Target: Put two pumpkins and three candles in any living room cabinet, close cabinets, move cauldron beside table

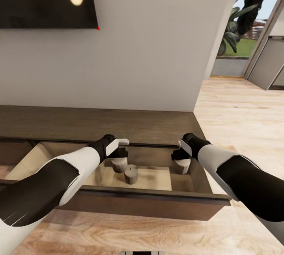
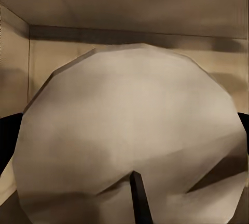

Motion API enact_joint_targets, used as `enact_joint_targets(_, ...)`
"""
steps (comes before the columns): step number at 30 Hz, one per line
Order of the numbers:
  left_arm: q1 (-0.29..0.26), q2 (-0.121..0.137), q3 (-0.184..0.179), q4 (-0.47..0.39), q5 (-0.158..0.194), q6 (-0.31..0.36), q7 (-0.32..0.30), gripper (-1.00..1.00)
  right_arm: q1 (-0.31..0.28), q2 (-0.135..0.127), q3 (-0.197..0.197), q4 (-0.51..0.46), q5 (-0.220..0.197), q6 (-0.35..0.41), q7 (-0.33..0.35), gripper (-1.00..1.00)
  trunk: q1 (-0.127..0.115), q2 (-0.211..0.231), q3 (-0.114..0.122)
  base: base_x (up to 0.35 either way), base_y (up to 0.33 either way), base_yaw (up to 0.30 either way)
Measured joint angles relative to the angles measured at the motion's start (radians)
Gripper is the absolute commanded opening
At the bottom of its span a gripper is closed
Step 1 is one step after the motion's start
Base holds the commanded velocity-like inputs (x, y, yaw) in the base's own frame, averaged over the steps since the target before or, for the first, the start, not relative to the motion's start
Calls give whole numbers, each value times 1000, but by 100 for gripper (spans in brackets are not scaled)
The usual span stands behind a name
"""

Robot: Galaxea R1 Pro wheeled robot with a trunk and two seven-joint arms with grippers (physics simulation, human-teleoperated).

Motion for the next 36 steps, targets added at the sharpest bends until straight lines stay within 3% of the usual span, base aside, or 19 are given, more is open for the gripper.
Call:
enact_joint_targets(4, 0, 0, 1, 0, 1, -4, 0, -100, 1, -8, -3, 0, 7, -13, 25, -100, 0, 0, 0, 0, 0, 0)
enact_joint_targets(12, 0, 0, 1, 0, 2, -43, 1, -100, 2, -16, -3, 0, 10, -26, 46, -100, 4, -2, -31, 0, 0, 0)
enact_joint_targets(16, 0, 0, 2, 0, 2, -78, 2, -100, 7, -17, -3, 0, 10, -27, 48, -100, 4, -2, -31, 0, 0, 0)
enact_joint_targets(25, 0, 0, 4, 1, 2, -88, 7, -100, 9, -17, -2, -1, 10, -27, 49, -100, 4, -2, -31, 0, 0, 0)
enact_joint_targets(30, 0, 0, 4, 1, 2, -89, 70, -100, 10, -20, -2, -1, 10, -28, 48, -100, 4, -2, -31, 0, 0, 0)
enact_joint_targets(33, 0, 0, 5, 1, 1, -103, 123, -100, 10, -24, -2, 0, 10, -28, 48, -100, 5, -2, -43, 0, 0, 0)
enact_joint_targets(36, 0, 0, 6, 1, 1, -112, 141, -100, 9, -26, -2, -1, 10, -29, 48, -100, 5, -3, -46, 0, 0, 0)
